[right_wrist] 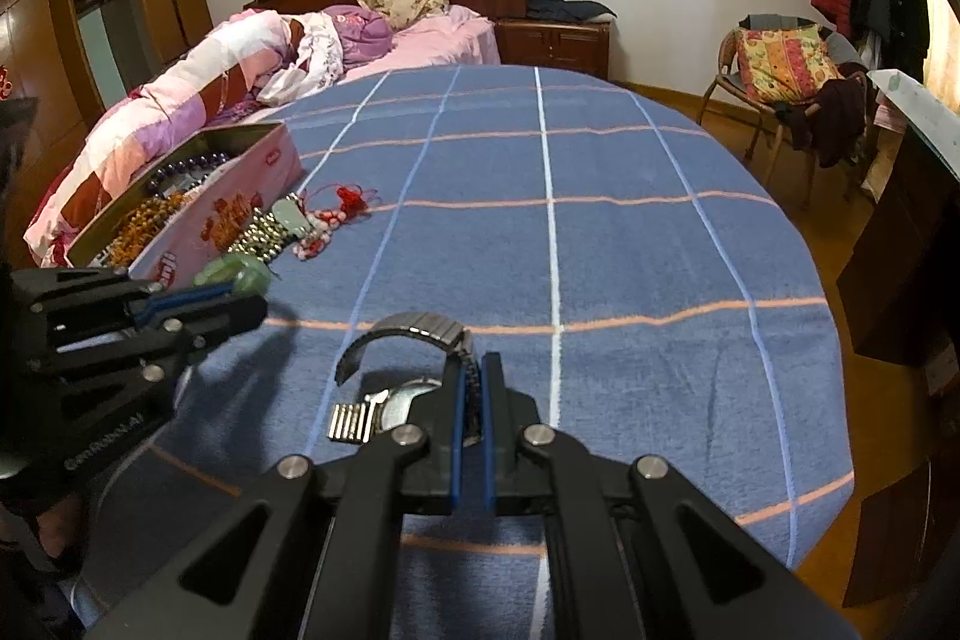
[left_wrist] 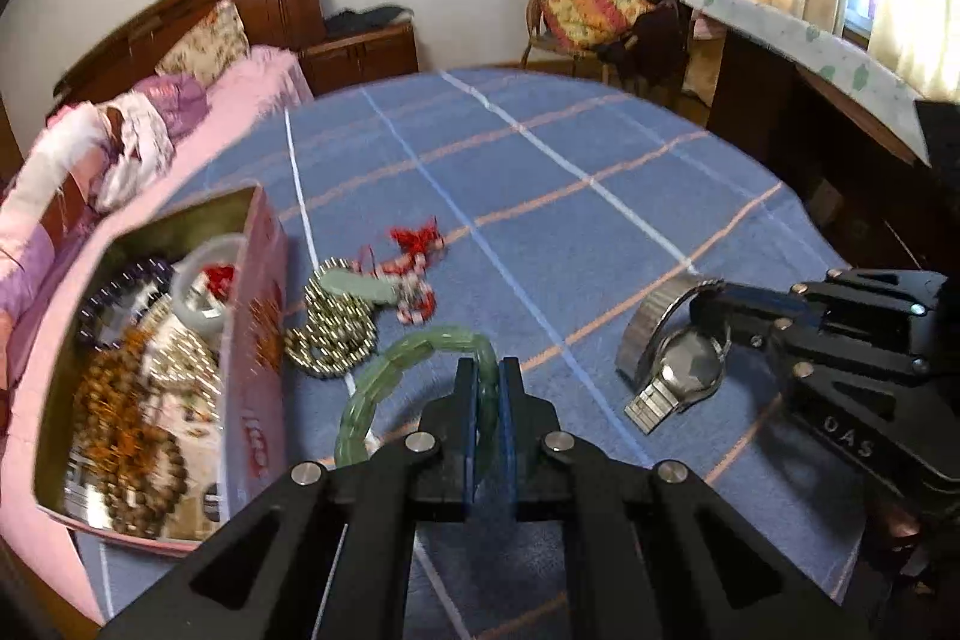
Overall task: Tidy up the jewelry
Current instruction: 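Grasp the green jade bangle with left gripper while right gripper holds the watch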
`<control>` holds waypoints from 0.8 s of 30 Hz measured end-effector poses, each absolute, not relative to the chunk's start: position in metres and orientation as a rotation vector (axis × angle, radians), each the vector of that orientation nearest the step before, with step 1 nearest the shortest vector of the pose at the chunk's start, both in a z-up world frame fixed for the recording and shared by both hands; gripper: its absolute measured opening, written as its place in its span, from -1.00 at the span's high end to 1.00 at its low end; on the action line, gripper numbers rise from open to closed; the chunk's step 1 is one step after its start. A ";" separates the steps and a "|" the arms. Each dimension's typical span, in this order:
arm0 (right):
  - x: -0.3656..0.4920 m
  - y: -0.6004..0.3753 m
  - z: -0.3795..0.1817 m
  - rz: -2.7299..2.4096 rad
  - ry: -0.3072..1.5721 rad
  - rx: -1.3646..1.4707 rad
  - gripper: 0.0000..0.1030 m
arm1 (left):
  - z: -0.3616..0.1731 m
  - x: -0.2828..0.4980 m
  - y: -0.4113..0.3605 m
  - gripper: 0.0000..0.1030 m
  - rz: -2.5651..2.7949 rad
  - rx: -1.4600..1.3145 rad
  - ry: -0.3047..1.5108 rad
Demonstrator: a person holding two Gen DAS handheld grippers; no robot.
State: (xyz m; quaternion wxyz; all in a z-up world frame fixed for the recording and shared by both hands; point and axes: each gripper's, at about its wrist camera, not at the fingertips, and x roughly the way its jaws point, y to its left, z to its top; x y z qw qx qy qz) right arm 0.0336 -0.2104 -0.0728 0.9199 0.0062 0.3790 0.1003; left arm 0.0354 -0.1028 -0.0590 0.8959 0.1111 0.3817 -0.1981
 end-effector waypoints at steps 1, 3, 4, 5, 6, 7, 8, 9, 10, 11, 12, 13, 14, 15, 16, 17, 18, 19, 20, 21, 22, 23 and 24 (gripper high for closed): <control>0.032 -0.211 -0.070 0.207 0.769 0.017 0.88 | -0.055 0.034 -0.101 0.89 -0.408 0.229 0.779; 0.031 -0.211 -0.064 0.208 0.754 0.021 0.88 | -0.045 0.032 -0.095 0.89 -0.403 0.218 0.753; 0.030 -0.211 -0.062 0.209 0.746 0.022 0.88 | -0.041 0.031 -0.093 0.89 -0.400 0.217 0.741; 0.029 -0.210 -0.059 0.210 0.737 0.023 0.88 | -0.037 0.029 -0.091 0.89 -0.394 0.219 0.726; 0.028 -0.210 -0.056 0.211 0.729 0.024 0.88 | -0.032 0.028 -0.088 0.89 -0.388 0.217 0.712; 0.027 -0.209 -0.053 0.213 0.721 0.024 0.88 | -0.029 0.027 -0.086 0.89 -0.385 0.212 0.703; 0.027 -0.209 -0.051 0.215 0.716 0.024 0.88 | -0.027 0.027 -0.083 0.89 -0.382 0.210 0.697; 0.027 -0.208 -0.050 0.217 0.712 0.023 0.88 | -0.024 0.027 -0.080 0.89 -0.376 0.208 0.688; 0.027 -0.207 -0.048 0.218 0.707 0.022 0.88 | -0.022 0.027 -0.079 0.89 -0.372 0.205 0.681; 0.026 -0.205 -0.047 0.219 0.703 0.023 0.88 | -0.019 0.027 -0.077 0.89 -0.366 0.202 0.675; 0.026 -0.204 -0.046 0.221 0.699 0.023 0.88 | -0.017 0.027 -0.075 0.89 -0.363 0.198 0.670; 0.025 -0.203 -0.044 0.224 0.694 0.022 0.88 | -0.016 0.026 -0.074 0.89 -0.360 0.194 0.665; 0.025 -0.203 -0.043 0.225 0.691 0.022 0.88 | -0.013 0.026 -0.072 0.89 -0.356 0.192 0.658; 0.025 -0.201 -0.042 0.226 0.686 0.022 0.88 | -0.011 0.025 -0.071 0.89 -0.352 0.190 0.650; 0.024 -0.200 -0.040 0.228 0.678 0.023 0.88 | -0.009 0.025 -0.069 0.89 -0.349 0.188 0.644; 0.023 -0.199 -0.038 0.230 0.673 0.024 0.88 | -0.006 0.024 -0.067 0.89 -0.344 0.186 0.637; 0.022 -0.199 -0.036 0.232 0.667 0.024 0.88 | -0.004 0.024 -0.067 0.89 -0.341 0.187 0.632; 0.022 -0.199 -0.033 0.235 0.660 0.025 0.88 | -0.002 0.023 -0.065 0.89 -0.336 0.187 0.625; 0.021 -0.197 -0.032 0.237 0.656 0.026 0.88 | 0.000 0.022 -0.063 0.89 -0.331 0.185 0.617; 0.021 -0.196 -0.029 0.240 0.650 0.027 0.88 | 0.002 0.021 -0.062 0.89 -0.328 0.183 0.613; 0.020 -0.194 -0.027 0.243 0.643 0.024 0.88 | 0.004 0.021 -0.060 0.89 -0.325 0.184 0.609; 0.020 -0.194 -0.026 0.245 0.638 0.022 0.88 | 0.006 0.021 -0.058 0.89 -0.319 0.183 0.606; 0.020 -0.192 -0.024 0.249 0.634 0.021 0.88 | 0.007 0.021 -0.056 0.89 -0.314 0.181 0.603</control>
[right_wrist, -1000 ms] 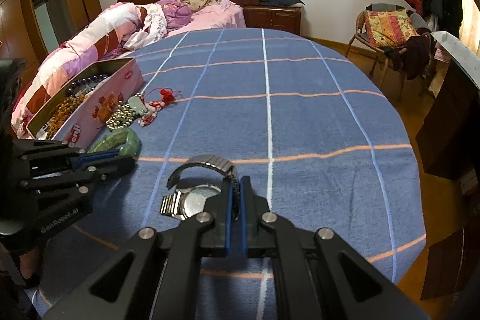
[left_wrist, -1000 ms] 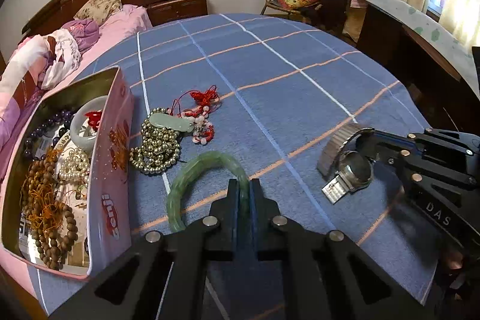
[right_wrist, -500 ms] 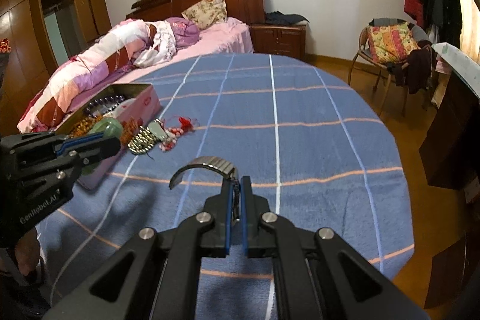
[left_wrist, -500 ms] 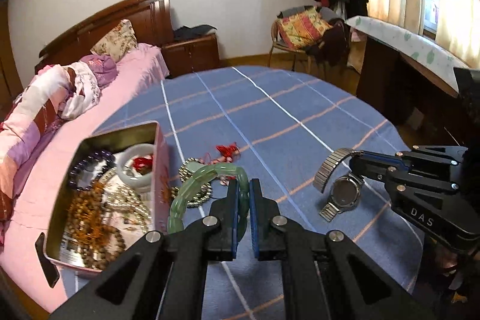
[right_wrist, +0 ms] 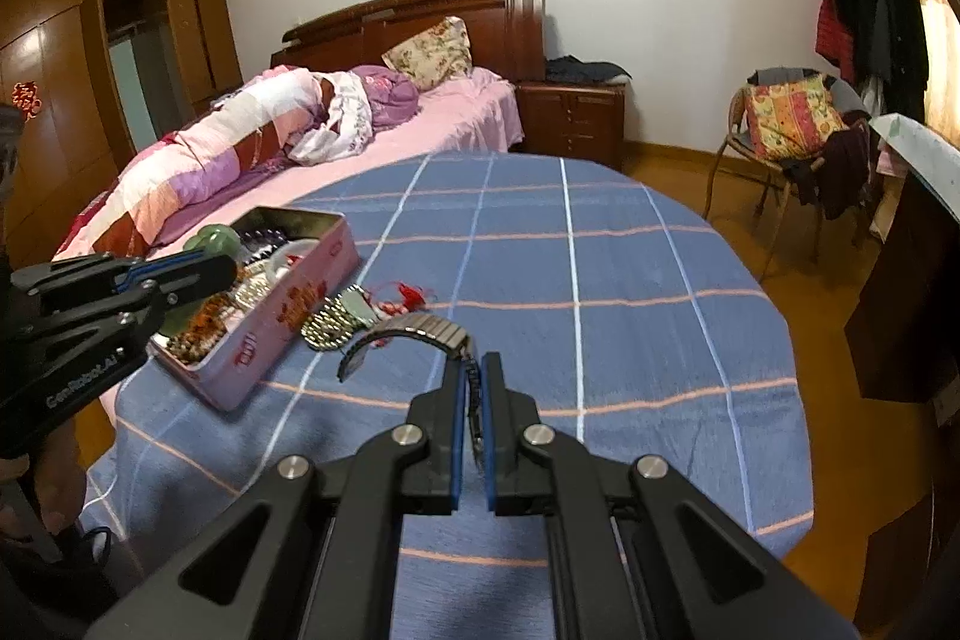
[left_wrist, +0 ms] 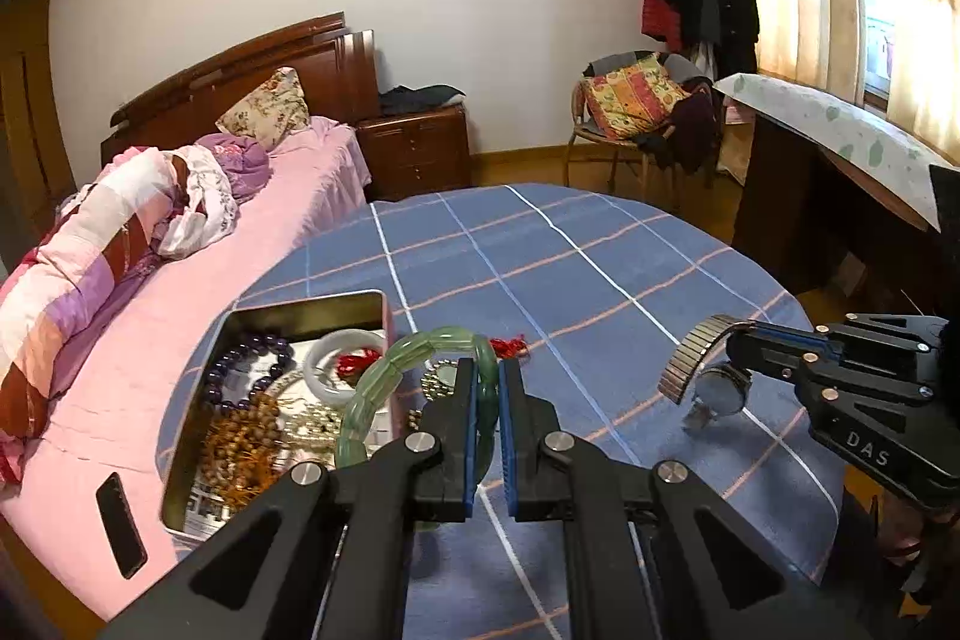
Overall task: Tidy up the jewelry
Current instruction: 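Grasp the green jade bangle with left gripper while right gripper holds the watch, then carry green bangle and watch over the tin and open both grippers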
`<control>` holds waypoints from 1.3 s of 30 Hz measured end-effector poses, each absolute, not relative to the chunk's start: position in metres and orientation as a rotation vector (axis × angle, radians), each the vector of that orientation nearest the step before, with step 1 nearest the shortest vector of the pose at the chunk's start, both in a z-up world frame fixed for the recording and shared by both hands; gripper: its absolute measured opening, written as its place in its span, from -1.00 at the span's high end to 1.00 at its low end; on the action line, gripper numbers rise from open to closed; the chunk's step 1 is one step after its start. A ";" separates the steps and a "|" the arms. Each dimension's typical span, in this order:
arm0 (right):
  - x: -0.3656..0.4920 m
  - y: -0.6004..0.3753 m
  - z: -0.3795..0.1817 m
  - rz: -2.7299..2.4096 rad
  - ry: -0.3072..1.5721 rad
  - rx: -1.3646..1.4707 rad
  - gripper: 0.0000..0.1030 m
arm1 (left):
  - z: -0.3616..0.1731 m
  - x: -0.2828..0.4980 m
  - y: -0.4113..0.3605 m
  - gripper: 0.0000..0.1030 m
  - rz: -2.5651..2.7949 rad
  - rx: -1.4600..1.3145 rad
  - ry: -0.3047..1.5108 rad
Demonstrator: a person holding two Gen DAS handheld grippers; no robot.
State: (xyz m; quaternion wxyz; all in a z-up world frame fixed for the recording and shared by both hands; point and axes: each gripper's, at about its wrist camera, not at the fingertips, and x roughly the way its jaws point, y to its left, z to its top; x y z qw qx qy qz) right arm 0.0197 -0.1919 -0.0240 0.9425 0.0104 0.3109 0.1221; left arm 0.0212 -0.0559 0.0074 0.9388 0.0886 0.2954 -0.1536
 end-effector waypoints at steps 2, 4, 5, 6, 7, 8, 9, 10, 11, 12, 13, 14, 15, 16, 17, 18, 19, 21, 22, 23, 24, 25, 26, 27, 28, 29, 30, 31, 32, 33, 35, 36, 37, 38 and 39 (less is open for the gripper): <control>0.020 -0.188 -0.021 0.257 0.626 0.019 0.88 | 0.011 0.021 -0.052 0.89 -0.301 0.178 0.595; 0.020 -0.184 -0.018 0.267 0.619 0.018 0.88 | 0.012 0.021 -0.049 0.89 -0.294 0.174 0.592; 0.020 -0.183 -0.017 0.271 0.618 0.017 0.88 | 0.014 0.022 -0.046 0.89 -0.290 0.169 0.590; 0.021 -0.181 -0.016 0.276 0.616 0.016 0.88 | 0.015 0.022 -0.043 0.89 -0.286 0.164 0.589; 0.021 -0.179 -0.015 0.281 0.614 0.015 0.88 | 0.016 0.023 -0.041 0.89 -0.282 0.160 0.587; 0.021 -0.178 -0.015 0.284 0.611 0.013 0.88 | 0.016 0.024 -0.038 0.89 -0.279 0.156 0.586; 0.022 -0.176 -0.014 0.288 0.609 0.011 0.88 | 0.017 0.024 -0.035 0.89 -0.274 0.150 0.586; 0.022 -0.174 -0.013 0.294 0.608 0.010 0.88 | 0.017 0.024 -0.033 0.89 -0.269 0.145 0.585; 0.022 -0.172 -0.012 0.298 0.606 0.010 0.88 | 0.018 0.025 -0.030 0.89 -0.264 0.138 0.585; 0.023 -0.170 -0.010 0.304 0.602 0.007 0.88 | 0.019 0.025 -0.028 0.89 -0.261 0.134 0.585; 0.023 -0.168 -0.009 0.308 0.600 0.004 0.88 | 0.020 0.026 -0.025 0.89 -0.256 0.130 0.584; 0.022 -0.167 -0.008 0.313 0.598 0.003 0.88 | 0.020 0.027 -0.022 0.89 -0.251 0.125 0.583; 0.023 -0.165 -0.007 0.319 0.595 0.003 0.88 | 0.021 0.027 -0.019 0.89 -0.247 0.122 0.583; 0.023 -0.163 -0.006 0.324 0.592 0.001 0.88 | 0.022 0.028 -0.017 0.89 -0.242 0.118 0.583; 0.024 -0.160 -0.004 0.329 0.590 -0.003 0.88 | 0.023 0.029 -0.014 0.89 -0.237 0.114 0.581; 0.025 -0.158 -0.002 0.334 0.587 -0.006 0.88 | 0.023 0.030 -0.012 0.89 -0.234 0.111 0.581; 0.025 -0.155 -0.001 0.340 0.584 -0.009 0.88 | 0.024 0.030 -0.009 0.89 -0.229 0.109 0.580; 0.026 -0.151 0.002 0.349 0.578 -0.015 0.88 | 0.025 0.031 -0.006 0.89 -0.223 0.107 0.578; 0.028 -0.148 0.003 0.354 0.575 -0.017 0.88 | 0.026 0.031 -0.004 0.89 -0.219 0.106 0.576; 0.029 -0.145 0.005 0.358 0.574 -0.019 0.88 | 0.026 0.031 -0.003 0.89 -0.217 0.107 0.576; 0.030 -0.143 0.006 0.364 0.571 -0.021 0.88 | 0.026 0.032 -0.002 0.89 -0.213 0.107 0.576; 0.031 -0.139 0.008 0.370 0.569 -0.025 0.88 | 0.026 0.033 0.000 0.89 -0.212 0.107 0.576; 0.031 -0.137 0.008 0.375 0.567 -0.028 0.88 | 0.026 0.034 0.001 0.89 -0.209 0.108 0.577; 0.032 -0.134 0.009 0.381 0.565 -0.031 0.88 | 0.026 0.034 0.002 0.89 -0.207 0.107 0.577; 0.034 -0.130 0.011 0.389 0.562 -0.034 0.88 | 0.026 0.034 0.003 0.89 -0.204 0.107 0.577; 0.035 -0.127 0.012 0.394 0.560 -0.039 0.88 | 0.026 0.034 0.005 0.89 -0.202 0.107 0.577; 0.036 -0.123 0.013 0.401 0.557 -0.044 0.88 | 0.026 0.034 0.005 0.89 -0.200 0.106 0.577; 0.037 -0.119 0.014 0.408 0.556 -0.047 0.88 | 0.026 0.034 0.006 0.89 -0.198 0.104 0.577; 0.038 -0.117 0.015 0.414 0.555 -0.049 0.88 | 0.026 0.035 0.008 0.89 -0.196 0.101 0.578; 0.039 -0.114 0.016 0.420 0.553 -0.053 0.88 | 0.026 0.036 0.011 0.89 -0.194 0.098 0.578; 0.041 -0.109 0.016 0.431 0.552 -0.058 0.88 | 0.026 0.038 0.014 0.89 -0.188 0.096 0.578; 0.043 -0.107 0.017 0.436 0.552 -0.058 0.88 | 0.027 0.039 0.016 0.89 -0.184 0.095 0.577; 0.045 -0.104 0.018 0.444 0.552 -0.057 0.88 | 0.027 0.040 0.018 0.89 -0.181 0.091 0.577; 0.046 -0.103 0.018 0.447 0.552 -0.056 0.88 | 0.028 0.042 0.020 0.89 -0.178 0.088 0.578; 0.047 -0.101 0.019 0.452 0.550 -0.058 0.88 | 0.028 0.044 0.022 0.89 -0.173 0.087 0.578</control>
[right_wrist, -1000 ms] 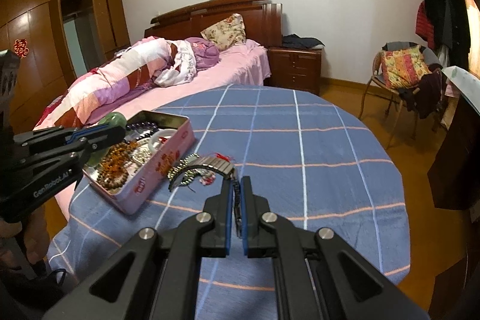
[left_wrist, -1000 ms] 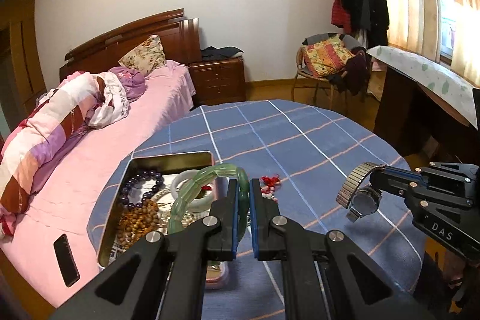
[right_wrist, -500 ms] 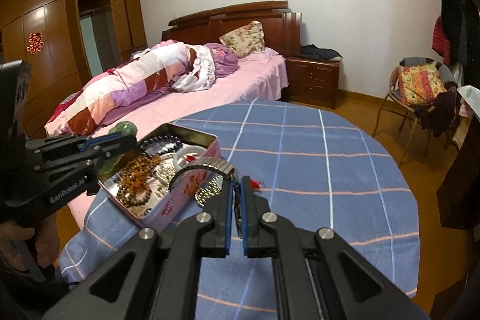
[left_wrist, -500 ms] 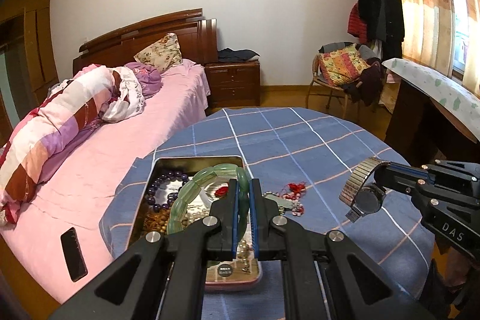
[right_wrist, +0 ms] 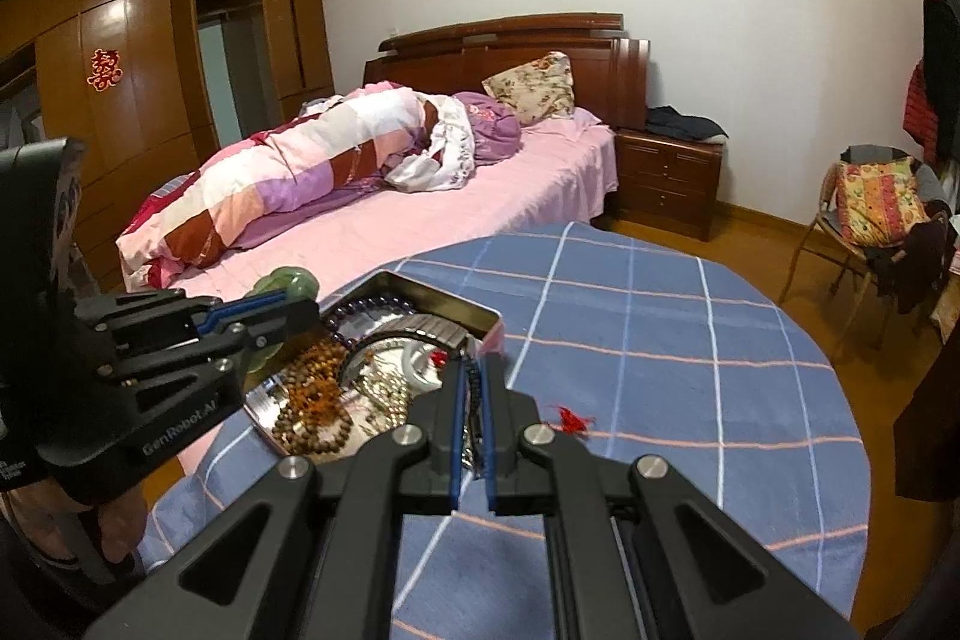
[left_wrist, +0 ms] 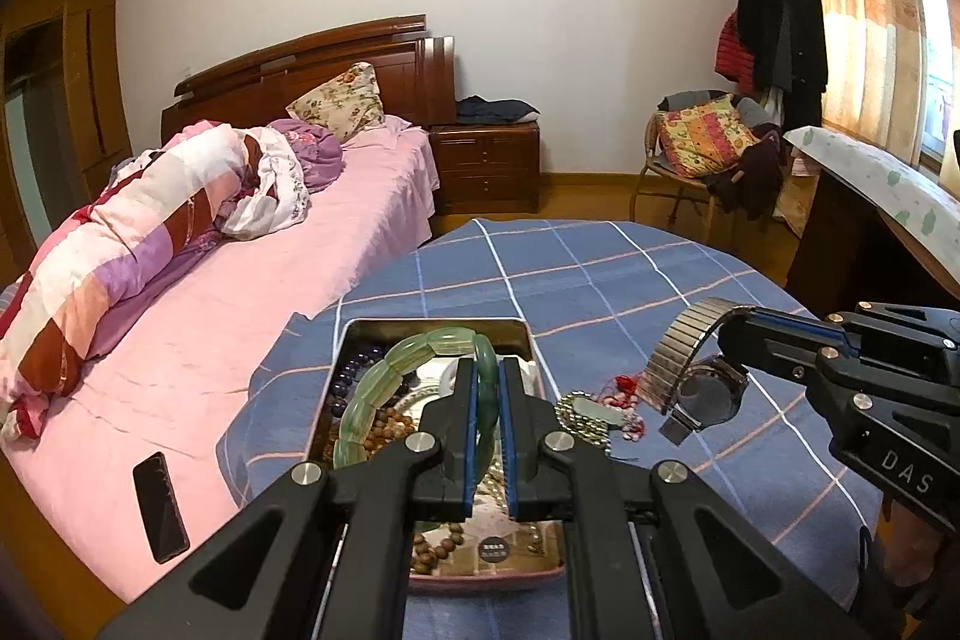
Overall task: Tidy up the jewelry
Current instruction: 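Carry green bangle and watch over the tin and open both grippers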
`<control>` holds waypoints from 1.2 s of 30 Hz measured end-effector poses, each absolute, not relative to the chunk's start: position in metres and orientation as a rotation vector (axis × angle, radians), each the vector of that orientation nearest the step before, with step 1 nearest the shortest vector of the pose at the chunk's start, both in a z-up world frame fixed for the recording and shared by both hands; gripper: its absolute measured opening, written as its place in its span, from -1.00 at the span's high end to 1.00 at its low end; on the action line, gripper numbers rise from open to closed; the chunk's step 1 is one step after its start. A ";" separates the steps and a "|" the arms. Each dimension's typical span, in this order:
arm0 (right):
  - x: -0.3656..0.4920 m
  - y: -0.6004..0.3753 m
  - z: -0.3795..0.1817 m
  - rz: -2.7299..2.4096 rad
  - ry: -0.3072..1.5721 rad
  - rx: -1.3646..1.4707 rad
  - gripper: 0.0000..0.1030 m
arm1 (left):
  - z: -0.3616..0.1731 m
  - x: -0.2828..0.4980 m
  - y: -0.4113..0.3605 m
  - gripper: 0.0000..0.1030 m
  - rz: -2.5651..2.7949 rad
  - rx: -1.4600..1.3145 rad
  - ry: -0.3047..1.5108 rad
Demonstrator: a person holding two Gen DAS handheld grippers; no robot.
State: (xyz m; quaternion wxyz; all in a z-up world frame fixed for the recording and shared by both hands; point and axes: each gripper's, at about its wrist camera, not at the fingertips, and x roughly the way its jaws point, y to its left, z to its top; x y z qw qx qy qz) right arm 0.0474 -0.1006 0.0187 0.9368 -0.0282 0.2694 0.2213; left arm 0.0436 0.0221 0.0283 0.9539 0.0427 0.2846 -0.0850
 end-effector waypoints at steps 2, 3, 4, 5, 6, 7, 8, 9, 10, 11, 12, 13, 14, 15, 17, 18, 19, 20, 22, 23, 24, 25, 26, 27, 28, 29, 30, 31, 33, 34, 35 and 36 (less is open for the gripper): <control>0.051 -0.096 0.021 0.461 0.547 -0.062 0.88 | 0.029 0.046 0.026 0.89 -0.162 0.086 0.576; 0.052 -0.094 0.021 0.466 0.547 -0.064 0.88 | 0.029 0.048 0.029 0.89 -0.158 0.084 0.576; 0.054 -0.091 0.022 0.471 0.546 -0.065 0.88 | 0.030 0.049 0.030 0.89 -0.155 0.084 0.576; 0.055 -0.089 0.023 0.475 0.545 -0.067 0.88 | 0.030 0.051 0.033 0.89 -0.148 0.085 0.574; 0.056 -0.087 0.024 0.480 0.544 -0.068 0.88 | 0.030 0.050 0.033 0.89 -0.146 0.085 0.573; 0.058 -0.084 0.024 0.484 0.544 -0.070 0.88 | 0.030 0.051 0.035 0.89 -0.142 0.085 0.572; 0.059 -0.083 0.024 0.488 0.544 -0.070 0.88 | 0.030 0.053 0.037 0.89 -0.138 0.086 0.571; 0.061 -0.081 0.024 0.491 0.545 -0.069 0.88 | 0.030 0.055 0.039 0.89 -0.133 0.086 0.571; 0.062 -0.080 0.024 0.495 0.545 -0.068 0.88 | 0.030 0.057 0.041 0.89 -0.128 0.085 0.573; 0.064 -0.078 0.024 0.498 0.545 -0.069 0.88 | 0.029 0.059 0.043 0.89 -0.126 0.084 0.576; 0.066 -0.076 0.023 0.501 0.546 -0.071 0.88 | 0.029 0.061 0.045 0.89 -0.124 0.082 0.580; 0.067 -0.074 0.022 0.503 0.547 -0.073 0.88 | 0.028 0.063 0.047 0.89 -0.122 0.081 0.583; 0.069 -0.072 0.022 0.505 0.549 -0.074 0.88 | 0.027 0.066 0.049 0.89 -0.117 0.082 0.584; 0.070 -0.071 0.021 0.508 0.550 -0.075 0.88 | 0.027 0.067 0.050 0.89 -0.115 0.083 0.585; 0.073 -0.067 0.020 0.512 0.553 -0.076 0.88 | 0.026 0.071 0.053 0.89 -0.107 0.084 0.589; 0.075 -0.065 0.020 0.514 0.555 -0.076 0.88 | 0.026 0.073 0.055 0.89 -0.106 0.085 0.590; 0.077 -0.062 0.019 0.517 0.558 -0.078 0.88 | 0.025 0.074 0.057 0.89 -0.104 0.086 0.591; 0.078 -0.060 0.018 0.519 0.560 -0.080 0.88 | 0.025 0.075 0.058 0.89 -0.101 0.087 0.592; 0.082 -0.056 0.016 0.522 0.566 -0.076 0.88 | 0.023 0.077 0.059 0.89 -0.097 0.088 0.599; 0.083 -0.055 0.016 0.525 0.570 -0.075 0.88 | 0.021 0.078 0.059 0.89 -0.095 0.088 0.601; 0.084 -0.053 0.015 0.527 0.573 -0.076 0.88 | 0.020 0.080 0.059 0.89 -0.091 0.090 0.604; 0.085 -0.052 0.014 0.528 0.575 -0.076 0.88 | 0.019 0.080 0.058 0.89 -0.089 0.090 0.607; 0.087 -0.050 0.013 0.531 0.578 -0.075 0.88 | 0.018 0.082 0.060 0.89 -0.087 0.088 0.610; 0.088 -0.049 0.012 0.533 0.581 -0.075 0.88 | 0.017 0.082 0.061 0.89 -0.086 0.088 0.613; 0.089 -0.048 0.012 0.534 0.583 -0.074 0.88 | 0.016 0.083 0.061 0.89 -0.084 0.088 0.616; 0.089 -0.048 0.011 0.537 0.586 -0.073 0.88 | 0.015 0.084 0.062 0.89 -0.083 0.088 0.618; 0.090 -0.047 0.011 0.539 0.588 -0.073 0.88 | 0.014 0.085 0.063 0.89 -0.081 0.088 0.622; 0.091 -0.045 0.010 0.540 0.592 -0.073 0.88 | 0.013 0.086 0.064 0.89 -0.080 0.086 0.624; 0.093 -0.043 0.008 0.543 0.598 -0.072 0.88 | 0.012 0.088 0.066 0.89 -0.078 0.085 0.628; 0.093 -0.042 0.007 0.544 0.601 -0.070 0.88 | 0.011 0.088 0.065 0.89 -0.076 0.085 0.630; 0.094 -0.042 0.006 0.547 0.606 -0.070 0.88 | 0.010 0.089 0.066 0.89 -0.076 0.085 0.632; 0.094 -0.042 0.005 0.548 0.610 -0.071 0.88 | 0.009 0.092 0.066 0.89 -0.075 0.086 0.637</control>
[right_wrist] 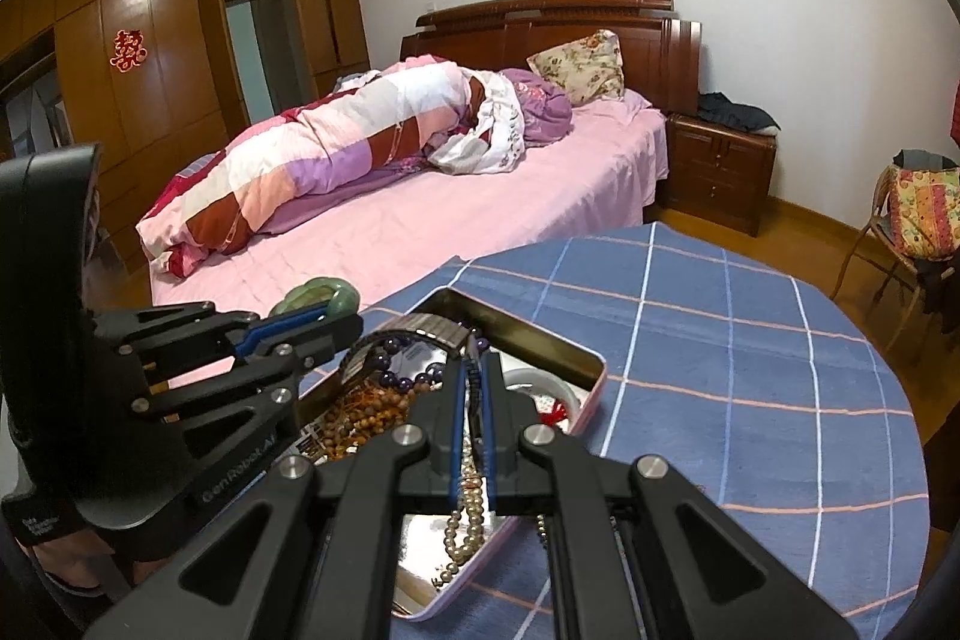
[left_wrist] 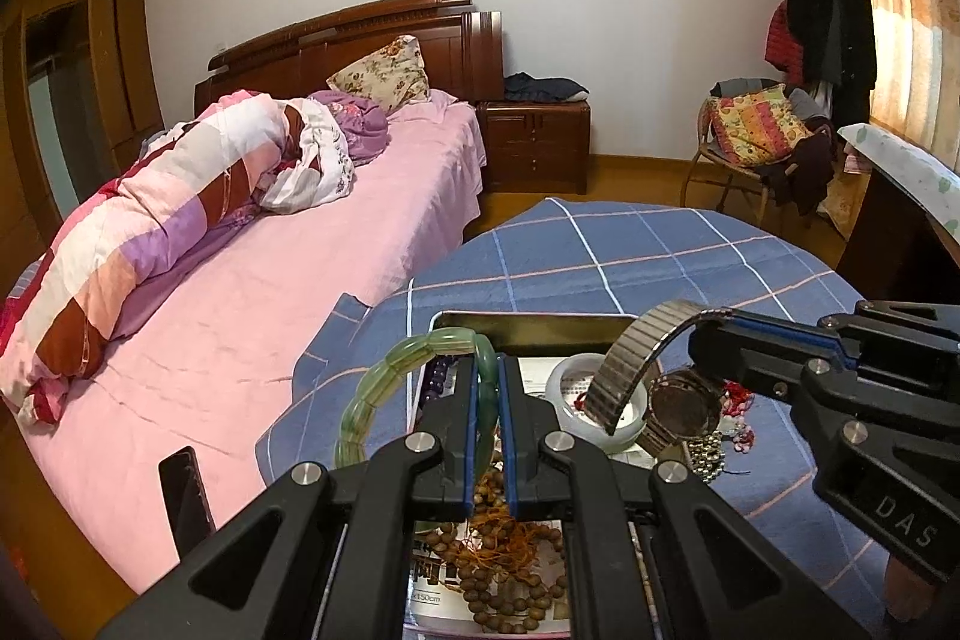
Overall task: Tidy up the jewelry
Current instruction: 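Carry green bangle and watch over the tin and open both grippers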
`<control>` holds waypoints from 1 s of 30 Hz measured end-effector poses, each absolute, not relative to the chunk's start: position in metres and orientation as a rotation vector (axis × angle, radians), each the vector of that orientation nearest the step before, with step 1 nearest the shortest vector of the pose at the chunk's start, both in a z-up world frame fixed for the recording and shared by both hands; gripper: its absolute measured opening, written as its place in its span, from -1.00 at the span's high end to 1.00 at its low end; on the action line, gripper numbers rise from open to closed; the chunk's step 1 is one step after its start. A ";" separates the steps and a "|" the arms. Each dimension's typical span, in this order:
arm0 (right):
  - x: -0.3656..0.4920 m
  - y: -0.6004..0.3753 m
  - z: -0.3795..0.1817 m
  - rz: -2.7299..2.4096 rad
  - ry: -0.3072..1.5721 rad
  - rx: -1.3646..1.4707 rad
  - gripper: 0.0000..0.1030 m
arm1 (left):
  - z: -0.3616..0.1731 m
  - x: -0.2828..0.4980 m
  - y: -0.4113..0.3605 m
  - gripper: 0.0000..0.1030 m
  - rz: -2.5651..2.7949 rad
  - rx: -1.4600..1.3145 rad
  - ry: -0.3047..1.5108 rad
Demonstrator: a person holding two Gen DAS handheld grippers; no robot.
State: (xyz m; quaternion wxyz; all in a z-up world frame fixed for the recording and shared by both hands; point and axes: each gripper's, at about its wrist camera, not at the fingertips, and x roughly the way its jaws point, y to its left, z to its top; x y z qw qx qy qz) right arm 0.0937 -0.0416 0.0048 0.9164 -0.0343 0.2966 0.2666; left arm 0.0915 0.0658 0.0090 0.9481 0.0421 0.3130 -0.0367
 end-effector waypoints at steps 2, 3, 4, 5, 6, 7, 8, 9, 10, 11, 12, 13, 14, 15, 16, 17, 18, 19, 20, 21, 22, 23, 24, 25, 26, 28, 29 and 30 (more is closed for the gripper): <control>0.095 -0.039 0.002 0.552 0.621 -0.074 0.88 | 0.005 0.095 0.066 0.89 -0.073 0.088 0.646; 0.097 -0.038 -0.001 0.553 0.629 -0.078 0.88 | 0.004 0.096 0.067 0.89 -0.071 0.087 0.651; 0.098 -0.036 -0.003 0.554 0.636 -0.079 0.88 | 0.002 0.098 0.067 0.89 -0.071 0.086 0.657; 0.100 -0.036 -0.006 0.555 0.646 -0.078 0.88 | 0.000 0.100 0.068 0.89 -0.072 0.086 0.663; 0.102 -0.036 -0.008 0.555 0.656 -0.077 0.88 | -0.003 0.102 0.068 0.89 -0.073 0.087 0.670; 0.105 -0.036 -0.012 0.555 0.669 -0.074 0.88 | -0.005 0.103 0.068 0.89 -0.076 0.089 0.677; 0.107 -0.036 -0.016 0.555 0.682 -0.071 0.88 | -0.008 0.104 0.068 0.89 -0.077 0.093 0.685; 0.109 -0.036 -0.020 0.557 0.699 -0.069 0.88 | -0.012 0.106 0.067 0.89 -0.075 0.097 0.695; 0.112 -0.035 -0.024 0.559 0.715 -0.068 0.88 | -0.015 0.107 0.067 0.89 -0.074 0.098 0.702; 0.113 -0.034 -0.028 0.559 0.730 -0.071 0.88 | -0.018 0.109 0.067 0.89 -0.072 0.102 0.710; 0.115 -0.033 -0.032 0.557 0.744 -0.074 0.87 | -0.021 0.109 0.066 0.88 -0.070 0.106 0.716; 0.116 -0.033 -0.035 0.557 0.751 -0.077 0.86 | -0.024 0.109 0.066 0.88 -0.067 0.107 0.721; 0.117 -0.033 -0.038 0.563 0.759 -0.080 0.84 | -0.026 0.110 0.066 0.88 -0.069 0.107 0.731; 0.116 -0.032 -0.040 0.571 0.767 -0.081 0.77 | -0.028 0.111 0.067 0.87 -0.073 0.103 0.741; 0.116 -0.033 -0.040 0.571 0.767 -0.078 0.74 | -0.029 0.111 0.067 0.85 -0.079 0.098 0.747; 0.114 -0.035 -0.040 0.568 0.761 -0.076 0.66 | -0.030 0.111 0.066 0.78 -0.084 0.098 0.752; 0.113 -0.039 -0.039 0.573 0.751 -0.068 0.37 | -0.031 0.110 0.064 0.57 -0.079 0.103 0.753; 0.112 -0.042 -0.037 0.575 0.746 -0.058 0.19 | -0.030 0.109 0.062 0.43 -0.075 0.108 0.750; 0.111 -0.048 -0.035 0.566 0.739 -0.047 0.03 | -0.029 0.106 0.061 0.05 -0.067 0.111 0.737; 0.109 -0.054 -0.033 0.558 0.732 -0.041 0.02 | -0.027 0.104 0.060 -0.33 -0.062 0.110 0.726; 0.107 -0.062 -0.032 0.549 0.729 -0.035 0.02 | -0.025 0.101 0.059 -0.43 -0.054 0.107 0.708; 0.107 -0.067 -0.030 0.537 0.728 -0.030 0.00 | -0.024 0.099 0.059 -0.45 -0.055 0.103 0.696; 0.105 -0.076 -0.029 0.524 0.723 -0.021 -0.07 | -0.023 0.098 0.058 -0.45 -0.065 0.102 0.693; 0.103 -0.086 -0.028 0.508 0.715 -0.012 -0.13 | -0.022 0.097 0.057 -0.45 -0.069 0.107 0.692; 0.102 -0.092 -0.027 0.489 0.710 -0.010 -0.24 | -0.023 0.097 0.056 -0.45 -0.059 0.115 0.690; 0.101 -0.107 -0.030 0.431 0.713 -0.021 -0.26 | -0.025 0.097 0.056 -0.45 -0.032 0.130 0.690; 0.102 -0.116 -0.033 0.400 0.720 -0.029 -0.26 | -0.027 0.098 0.057 -0.45 -0.018 0.128 0.694; 0.102 -0.122 -0.035 0.373 0.728 -0.034 -0.26 | -0.028 0.098 0.058 -0.45 -0.012 0.119 0.698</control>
